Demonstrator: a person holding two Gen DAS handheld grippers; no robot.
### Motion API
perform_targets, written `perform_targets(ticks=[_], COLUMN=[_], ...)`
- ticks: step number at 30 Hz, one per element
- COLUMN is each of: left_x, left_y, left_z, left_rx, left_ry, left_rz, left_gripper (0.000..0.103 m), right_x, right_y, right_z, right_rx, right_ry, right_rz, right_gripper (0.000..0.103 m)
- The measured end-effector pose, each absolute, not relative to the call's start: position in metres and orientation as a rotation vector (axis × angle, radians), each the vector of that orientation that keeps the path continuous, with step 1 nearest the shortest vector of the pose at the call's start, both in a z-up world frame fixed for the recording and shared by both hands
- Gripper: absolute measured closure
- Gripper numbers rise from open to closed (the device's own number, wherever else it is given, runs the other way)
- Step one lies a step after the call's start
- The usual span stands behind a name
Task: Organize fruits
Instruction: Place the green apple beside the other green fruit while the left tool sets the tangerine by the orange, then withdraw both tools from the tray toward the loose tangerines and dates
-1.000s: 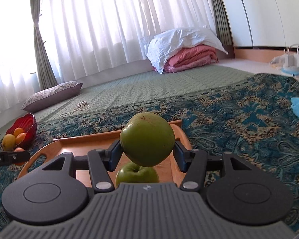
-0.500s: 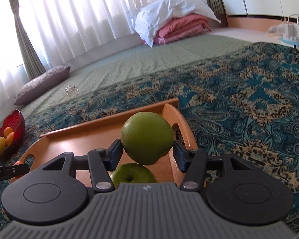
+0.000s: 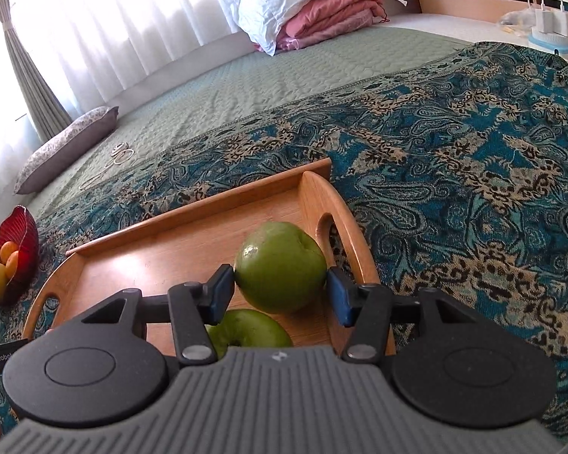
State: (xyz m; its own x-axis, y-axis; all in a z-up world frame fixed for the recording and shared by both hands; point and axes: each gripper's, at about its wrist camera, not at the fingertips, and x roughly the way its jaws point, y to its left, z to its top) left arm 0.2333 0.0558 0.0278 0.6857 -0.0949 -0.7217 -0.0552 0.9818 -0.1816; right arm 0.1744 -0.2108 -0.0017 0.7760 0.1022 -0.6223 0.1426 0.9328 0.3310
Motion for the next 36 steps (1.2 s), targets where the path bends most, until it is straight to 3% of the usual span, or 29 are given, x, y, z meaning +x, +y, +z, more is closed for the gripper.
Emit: perform_targets(ticks=[7,9,12,13,16,28,36], left_x=[0.230,0.227,0.219,0.216,0.203,0.122,0.085], left_y=[0.057,0.058,0.058,0.058,0.059,0.034,0.026], left_z=[0.029,0.031,0.034,0.036,0.041,0.057,0.044], left_rx=[-0.210,-0.205,-0.184,-0.183,-0.195,-0.037,0.011], left_ry=[0.816,0.805,0.778,0.765,0.724,0.505,0.502], left_rz=[-0.036,-0.035,-0.030,-0.037,-0.056,-0.141,-0.170], left_gripper=[0.071,0.064,0.050,0.042,0.021,0.001,0.000], right_x=[0.169,0.164,0.153,0.150,0.135,0.063,0.014], right_y=[-0.218,-0.219,-0.216,-0.215,-0.209,-0.176,-0.162], right_z=[-0.001,0.001,0.005,0.007,0.011,0.015,0.001], right_rx=[0.418,0.425,0.403,0.393,0.346,0.103,0.034], right_ry=[0.688,0.676,0.641,0.631,0.588,0.438,0.393], right_rz=[0.001,0.018,0.044,0.054,0.086,0.171,0.204], right_gripper=[0.044,0.043,0.038,0.031,0.026,0.005,0.000])
